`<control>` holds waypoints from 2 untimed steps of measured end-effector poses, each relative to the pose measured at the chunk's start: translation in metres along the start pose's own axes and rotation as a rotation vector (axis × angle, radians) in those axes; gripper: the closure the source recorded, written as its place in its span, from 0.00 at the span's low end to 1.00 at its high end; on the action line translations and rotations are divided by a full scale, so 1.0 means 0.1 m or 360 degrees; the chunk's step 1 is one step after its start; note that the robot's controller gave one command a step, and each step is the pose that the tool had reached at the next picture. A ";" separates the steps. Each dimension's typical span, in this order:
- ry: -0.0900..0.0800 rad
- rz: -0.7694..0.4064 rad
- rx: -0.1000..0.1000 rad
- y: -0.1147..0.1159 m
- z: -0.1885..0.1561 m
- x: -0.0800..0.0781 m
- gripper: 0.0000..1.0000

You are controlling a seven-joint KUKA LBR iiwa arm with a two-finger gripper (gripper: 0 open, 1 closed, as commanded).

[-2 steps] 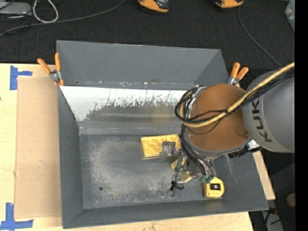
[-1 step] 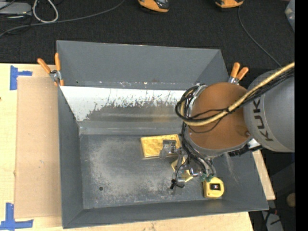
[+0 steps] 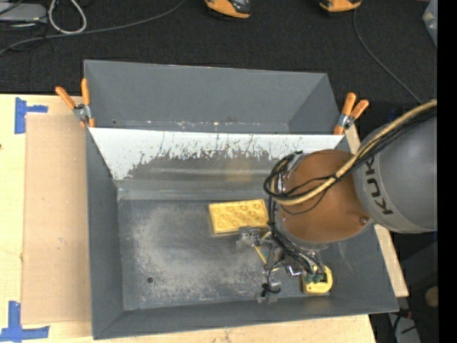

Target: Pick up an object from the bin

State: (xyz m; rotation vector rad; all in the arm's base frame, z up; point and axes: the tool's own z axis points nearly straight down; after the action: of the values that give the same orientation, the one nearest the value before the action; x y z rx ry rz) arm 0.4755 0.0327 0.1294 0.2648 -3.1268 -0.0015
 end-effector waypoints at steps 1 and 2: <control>-0.0011 0.0105 -0.0001 -0.51 -0.10 -0.92 0.00; 0.0004 -0.0247 -0.0008 -0.88 0.19 -0.22 0.00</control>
Offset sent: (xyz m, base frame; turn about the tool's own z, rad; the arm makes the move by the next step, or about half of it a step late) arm 0.0137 -0.0982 -0.0294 -0.1842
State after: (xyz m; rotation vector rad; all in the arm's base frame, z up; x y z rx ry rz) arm 0.5119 -0.0500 0.1098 0.5057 -3.0942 -0.0091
